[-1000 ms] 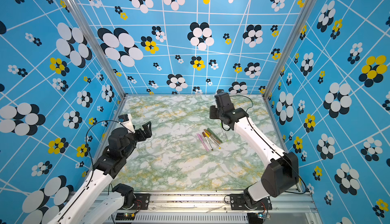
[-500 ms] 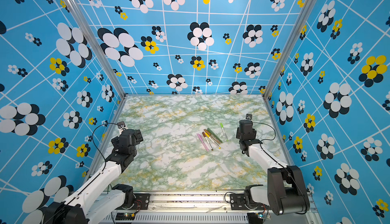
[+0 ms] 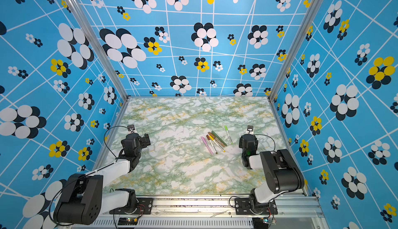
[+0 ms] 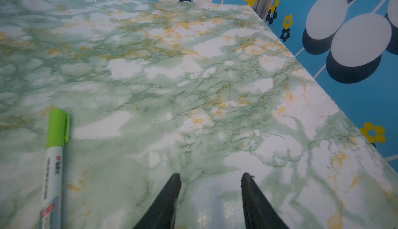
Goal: Insert the pens into the pen caps
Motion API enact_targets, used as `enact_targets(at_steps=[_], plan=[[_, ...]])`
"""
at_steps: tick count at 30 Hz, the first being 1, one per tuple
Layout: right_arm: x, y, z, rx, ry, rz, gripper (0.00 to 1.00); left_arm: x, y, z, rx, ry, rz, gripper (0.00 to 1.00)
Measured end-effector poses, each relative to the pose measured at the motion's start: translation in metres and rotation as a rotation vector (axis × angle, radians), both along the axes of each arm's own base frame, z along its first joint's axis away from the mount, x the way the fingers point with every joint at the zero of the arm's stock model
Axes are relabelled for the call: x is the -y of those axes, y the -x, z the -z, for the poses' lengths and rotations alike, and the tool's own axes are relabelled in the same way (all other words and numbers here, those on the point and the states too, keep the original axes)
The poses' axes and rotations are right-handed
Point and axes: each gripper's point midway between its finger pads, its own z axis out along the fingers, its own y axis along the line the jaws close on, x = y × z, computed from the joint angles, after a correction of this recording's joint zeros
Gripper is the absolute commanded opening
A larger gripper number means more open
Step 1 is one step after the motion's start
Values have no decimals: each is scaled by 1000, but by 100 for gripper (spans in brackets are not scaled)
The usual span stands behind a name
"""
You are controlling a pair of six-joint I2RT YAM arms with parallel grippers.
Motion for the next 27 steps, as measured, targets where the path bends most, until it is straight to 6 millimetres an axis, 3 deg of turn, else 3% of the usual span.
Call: enact_targets(at_steps=[4,11,14,27], plan=[[7,-6,-14,63,-8,20,64,11,-17,-1,7,1,94,99],[9,-9,-16,76,-22,12,80,28,-44,-8,88,74,245,99],[8,-9,-16,77,-25,7,99,33,-40,12,62,90,271,99],[6,-9,-16,77,-31,1,99,37,-44,1,122,89,291,99]])
